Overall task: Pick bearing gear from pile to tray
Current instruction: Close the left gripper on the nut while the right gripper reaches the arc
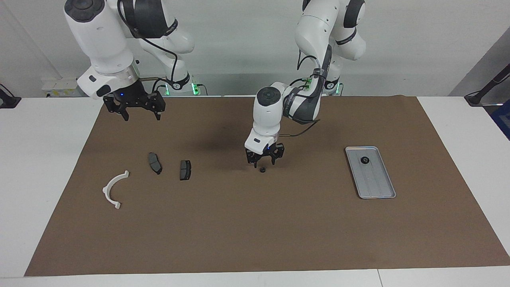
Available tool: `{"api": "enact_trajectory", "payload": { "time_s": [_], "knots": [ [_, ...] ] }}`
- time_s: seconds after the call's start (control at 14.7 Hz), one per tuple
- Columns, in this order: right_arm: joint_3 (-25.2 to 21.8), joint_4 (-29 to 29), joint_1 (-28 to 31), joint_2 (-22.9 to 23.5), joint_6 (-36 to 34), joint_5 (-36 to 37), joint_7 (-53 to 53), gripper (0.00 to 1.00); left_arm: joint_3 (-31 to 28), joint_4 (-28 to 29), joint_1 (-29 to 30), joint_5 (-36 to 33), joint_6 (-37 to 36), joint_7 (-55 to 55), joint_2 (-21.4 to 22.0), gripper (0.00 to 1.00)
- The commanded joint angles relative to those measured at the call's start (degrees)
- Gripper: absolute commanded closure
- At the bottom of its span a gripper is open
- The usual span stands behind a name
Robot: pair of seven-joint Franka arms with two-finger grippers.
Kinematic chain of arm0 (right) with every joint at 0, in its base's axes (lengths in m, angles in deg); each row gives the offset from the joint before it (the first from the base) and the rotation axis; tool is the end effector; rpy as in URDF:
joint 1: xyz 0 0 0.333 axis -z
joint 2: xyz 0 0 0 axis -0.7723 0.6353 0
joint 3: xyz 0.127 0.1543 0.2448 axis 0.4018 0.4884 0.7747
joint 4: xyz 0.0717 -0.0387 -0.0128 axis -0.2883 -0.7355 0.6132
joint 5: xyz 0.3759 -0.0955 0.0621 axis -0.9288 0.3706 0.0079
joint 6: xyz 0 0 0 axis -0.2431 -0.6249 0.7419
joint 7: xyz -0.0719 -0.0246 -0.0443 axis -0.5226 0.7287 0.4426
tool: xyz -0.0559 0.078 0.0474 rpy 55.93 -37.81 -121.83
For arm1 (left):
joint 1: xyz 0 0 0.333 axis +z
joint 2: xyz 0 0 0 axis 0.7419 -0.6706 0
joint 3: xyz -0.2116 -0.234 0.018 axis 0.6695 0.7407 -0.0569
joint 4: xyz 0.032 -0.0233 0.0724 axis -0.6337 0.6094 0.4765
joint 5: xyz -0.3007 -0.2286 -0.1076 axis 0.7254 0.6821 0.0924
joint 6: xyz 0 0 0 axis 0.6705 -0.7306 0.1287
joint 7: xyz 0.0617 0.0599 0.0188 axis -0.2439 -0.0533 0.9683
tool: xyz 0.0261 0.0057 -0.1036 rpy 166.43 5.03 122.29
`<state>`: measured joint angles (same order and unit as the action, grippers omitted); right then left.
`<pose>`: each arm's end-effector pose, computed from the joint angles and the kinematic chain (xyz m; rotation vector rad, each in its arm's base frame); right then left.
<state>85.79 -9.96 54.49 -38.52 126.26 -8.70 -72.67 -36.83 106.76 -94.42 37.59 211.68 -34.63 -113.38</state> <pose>0.5472 0.0543 0.6176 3.1107 0.0361 -0.1132 0.5256 -0.4283 0.3383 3.1014 0.1783 0.1535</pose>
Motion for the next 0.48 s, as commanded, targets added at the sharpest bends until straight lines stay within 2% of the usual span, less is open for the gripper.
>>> {"api": "enact_trajectory", "payload": {
  "time_s": [0.0, 0.2, 0.27, 0.41],
  "knots": [
    [0.07, -1.56, 0.20, -3.51, -1.95, -1.73, -1.12, 0.00, -0.29, -0.34, -0.05, -1.05, 1.11, 0.97, -0.95, 0.24],
    [-0.54, -1.56, -0.41, -3.25, -1.78, -1.73, -1.38, 0.00, -0.29, 0.36, 0.04, -1.49, 2.33, 0.97, -0.95, 0.24],
    [-2.64, -1.56, -2.85, -3.16, -1.61, -1.64, -1.38, 0.00, -0.29, 0.45, 0.04, -1.57, 2.51, 0.97, -0.95, 0.24],
    [-10.10, -1.90, -9.53, -3.16, -1.08, -1.55, -1.38, 0.00, -0.29, 1.07, 0.13, -1.57, 2.69, 0.97, -0.95, 0.24]
  ]
}}
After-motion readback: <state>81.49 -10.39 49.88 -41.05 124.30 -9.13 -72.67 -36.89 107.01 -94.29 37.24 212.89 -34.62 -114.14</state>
